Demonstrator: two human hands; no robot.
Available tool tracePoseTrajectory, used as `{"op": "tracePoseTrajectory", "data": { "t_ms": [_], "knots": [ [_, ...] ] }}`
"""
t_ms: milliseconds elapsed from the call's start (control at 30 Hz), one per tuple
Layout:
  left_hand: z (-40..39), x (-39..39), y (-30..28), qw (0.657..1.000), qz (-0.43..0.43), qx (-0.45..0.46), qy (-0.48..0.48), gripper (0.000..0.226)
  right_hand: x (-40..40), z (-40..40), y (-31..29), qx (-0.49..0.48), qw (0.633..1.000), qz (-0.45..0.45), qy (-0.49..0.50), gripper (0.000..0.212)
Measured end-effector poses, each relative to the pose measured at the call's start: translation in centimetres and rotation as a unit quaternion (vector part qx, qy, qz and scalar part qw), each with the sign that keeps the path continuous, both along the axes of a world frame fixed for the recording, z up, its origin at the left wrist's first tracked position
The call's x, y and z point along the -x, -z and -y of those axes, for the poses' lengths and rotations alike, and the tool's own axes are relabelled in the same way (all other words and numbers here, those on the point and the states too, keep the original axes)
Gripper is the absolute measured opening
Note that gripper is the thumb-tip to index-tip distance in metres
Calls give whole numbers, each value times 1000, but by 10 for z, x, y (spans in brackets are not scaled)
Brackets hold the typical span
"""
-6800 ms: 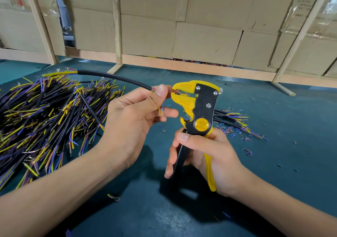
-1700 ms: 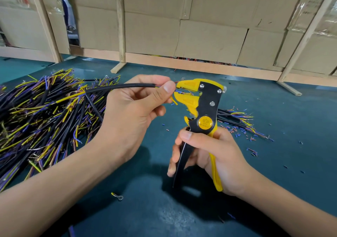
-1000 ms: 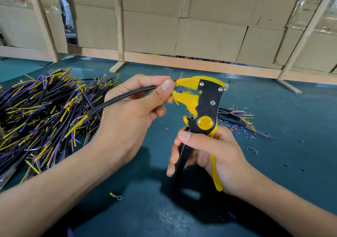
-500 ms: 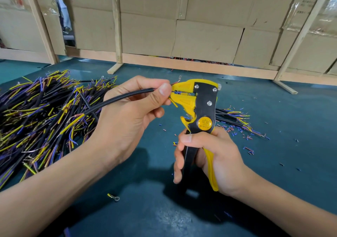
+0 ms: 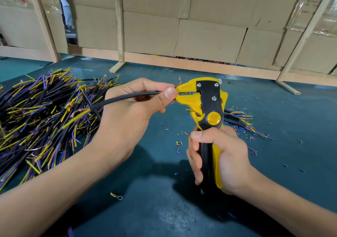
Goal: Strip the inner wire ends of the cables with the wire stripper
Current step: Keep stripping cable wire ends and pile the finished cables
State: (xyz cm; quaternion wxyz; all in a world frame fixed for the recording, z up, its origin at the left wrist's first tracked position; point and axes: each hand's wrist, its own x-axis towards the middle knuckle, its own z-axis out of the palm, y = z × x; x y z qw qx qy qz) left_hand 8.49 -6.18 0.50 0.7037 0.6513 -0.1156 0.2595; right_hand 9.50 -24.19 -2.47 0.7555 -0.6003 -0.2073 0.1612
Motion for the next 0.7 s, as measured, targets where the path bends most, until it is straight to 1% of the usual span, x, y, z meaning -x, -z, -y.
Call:
{"op": "tracePoseTrajectory", "data": {
  "t_ms": [100,267,333,533,633,700],
  "knots": [
    [-2,1,-4,1000,-4,-18,-7,4,-1,0,-1,-2,1000,-6,-8,28],
    [-4,4,-10,1000,-18,-12,13,5,0,1,-2,-10,999,-25,-34,29],
    [-3,5,-12,999,-33,15,25,3,-1,3,-3,-10,998,-30,-50,28],
    [4,8,-13,989,-72,105,79,9,-4,8,-6,-37,993,-38,-108,22],
    [8,8,-12,978,-101,159,85,10,-5,8,-6,-47,991,-46,-120,22],
    [11,7,-12,967,-138,192,97,9,-5,8,-5,-49,990,-52,-125,23]
  ]
}}
